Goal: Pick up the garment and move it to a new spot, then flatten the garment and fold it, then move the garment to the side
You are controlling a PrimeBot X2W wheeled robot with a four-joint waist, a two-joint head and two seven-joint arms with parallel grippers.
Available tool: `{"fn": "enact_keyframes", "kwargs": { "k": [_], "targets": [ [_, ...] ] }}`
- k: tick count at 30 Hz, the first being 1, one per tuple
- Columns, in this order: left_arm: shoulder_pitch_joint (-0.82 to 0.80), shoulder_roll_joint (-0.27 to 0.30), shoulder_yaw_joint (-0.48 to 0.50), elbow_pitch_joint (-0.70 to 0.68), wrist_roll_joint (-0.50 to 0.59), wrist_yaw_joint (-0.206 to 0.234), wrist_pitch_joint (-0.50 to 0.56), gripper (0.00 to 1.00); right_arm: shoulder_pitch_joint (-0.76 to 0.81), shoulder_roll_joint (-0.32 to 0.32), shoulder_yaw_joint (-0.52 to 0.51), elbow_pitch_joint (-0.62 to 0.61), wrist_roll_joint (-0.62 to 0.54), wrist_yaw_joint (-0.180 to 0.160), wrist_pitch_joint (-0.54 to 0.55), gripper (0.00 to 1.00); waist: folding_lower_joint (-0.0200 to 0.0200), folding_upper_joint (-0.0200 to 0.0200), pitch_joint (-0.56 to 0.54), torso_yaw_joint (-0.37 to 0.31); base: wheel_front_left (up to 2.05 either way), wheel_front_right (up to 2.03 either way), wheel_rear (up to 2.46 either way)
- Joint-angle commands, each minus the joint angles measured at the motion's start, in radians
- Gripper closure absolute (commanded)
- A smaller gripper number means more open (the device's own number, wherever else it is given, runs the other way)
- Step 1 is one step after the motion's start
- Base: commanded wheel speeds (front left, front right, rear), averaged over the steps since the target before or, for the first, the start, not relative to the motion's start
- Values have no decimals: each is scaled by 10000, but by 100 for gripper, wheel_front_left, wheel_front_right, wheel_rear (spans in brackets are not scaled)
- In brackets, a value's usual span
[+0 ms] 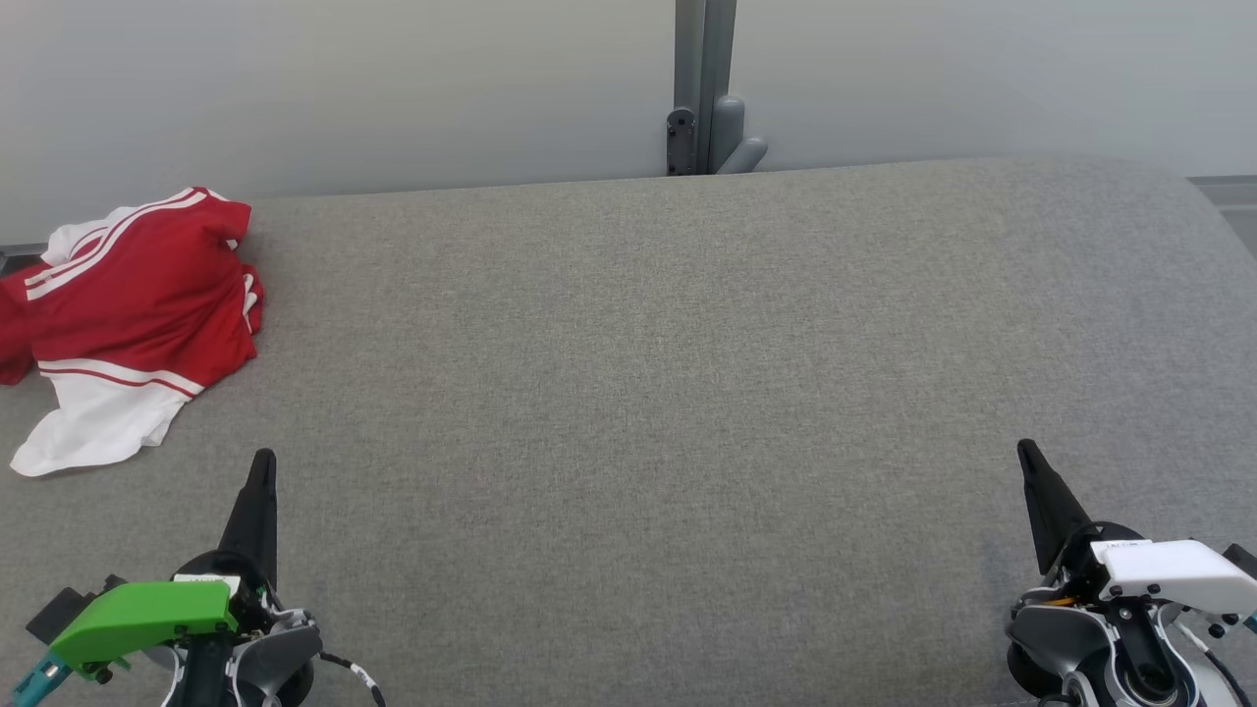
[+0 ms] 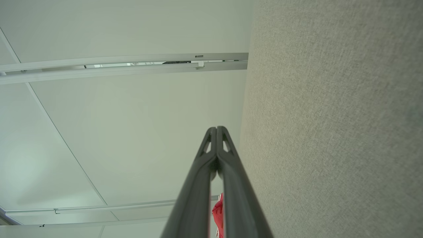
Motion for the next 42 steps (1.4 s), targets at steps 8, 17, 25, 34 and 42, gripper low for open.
{"fn": "enact_keyframes", "kwargs": {
  "k": [8,17,25,34,42],
  "targets": [
    [-132,14,10,-34,-18,-31,-15,100,-112,-3,-1,4,-29,5,-4,100,0,0,0,0,0,0,0],
    [-132,14,10,-34,-18,-31,-15,100,-112,-3,-1,4,-30,5,-4,100,0,0,0,0,0,0,0],
    [281,-60,-175,204,73,6,-157,0,214,71,124,250,-70,-2,-134,0,0,0,-3,-2,0,0,0],
    [422,-49,-499,-154,534,62,-648,0,274,60,346,194,-534,-1,-546,0,0,0,-9,-3,0,0,0],
    [454,-39,-710,-607,1596,245,-1042,0,289,50,315,7,-1328,-1,-878,0,0,0,-5,-5,0,0,0]
  ]
}}
